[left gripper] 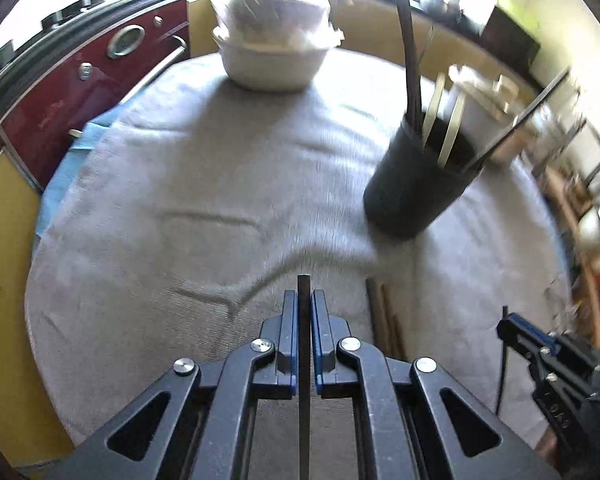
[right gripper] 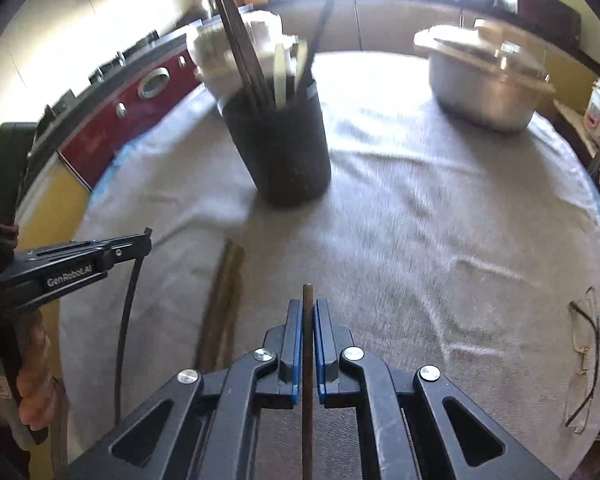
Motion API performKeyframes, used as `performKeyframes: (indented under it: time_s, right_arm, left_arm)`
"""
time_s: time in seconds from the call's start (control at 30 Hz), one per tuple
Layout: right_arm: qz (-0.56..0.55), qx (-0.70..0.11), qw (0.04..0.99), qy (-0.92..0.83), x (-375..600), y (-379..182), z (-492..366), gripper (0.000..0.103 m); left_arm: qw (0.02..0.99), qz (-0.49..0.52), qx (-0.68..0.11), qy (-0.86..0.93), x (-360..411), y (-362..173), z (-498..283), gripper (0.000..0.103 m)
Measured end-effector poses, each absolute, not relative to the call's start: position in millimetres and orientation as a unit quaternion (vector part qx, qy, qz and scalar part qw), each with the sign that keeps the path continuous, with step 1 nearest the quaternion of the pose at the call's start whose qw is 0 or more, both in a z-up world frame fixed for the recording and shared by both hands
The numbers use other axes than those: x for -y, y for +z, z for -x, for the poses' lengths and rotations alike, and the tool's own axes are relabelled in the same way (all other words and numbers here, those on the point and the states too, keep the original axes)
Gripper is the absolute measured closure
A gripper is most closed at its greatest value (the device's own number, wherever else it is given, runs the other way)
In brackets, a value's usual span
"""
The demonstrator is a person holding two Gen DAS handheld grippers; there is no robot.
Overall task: Organize utensils
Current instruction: 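Lift and carry both chopsticks with both tools over the holder cup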
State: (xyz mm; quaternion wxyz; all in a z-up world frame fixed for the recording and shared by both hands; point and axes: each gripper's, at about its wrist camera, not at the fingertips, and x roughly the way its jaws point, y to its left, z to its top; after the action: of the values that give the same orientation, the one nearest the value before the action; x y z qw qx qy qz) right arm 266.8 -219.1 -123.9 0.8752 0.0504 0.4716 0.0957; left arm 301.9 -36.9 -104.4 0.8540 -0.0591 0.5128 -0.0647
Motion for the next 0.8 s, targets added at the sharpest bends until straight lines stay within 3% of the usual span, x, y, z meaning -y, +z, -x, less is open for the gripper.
performKeyframes:
  time_s: [0.23,0.8]
  right_arm:
    - [-0.046,-0.410,0.908,0.080,226,-81,-242,0.097]
    - [-0.074,-0.312,0.946,0.050,240,-23,-187,0.097]
  left_arm:
    - [0.890,0.077,-0.445,-0.068,23,-55,-256,0.097]
    - [0.925,0.074,-0.367,-0.066,13,-14,-221,0.097]
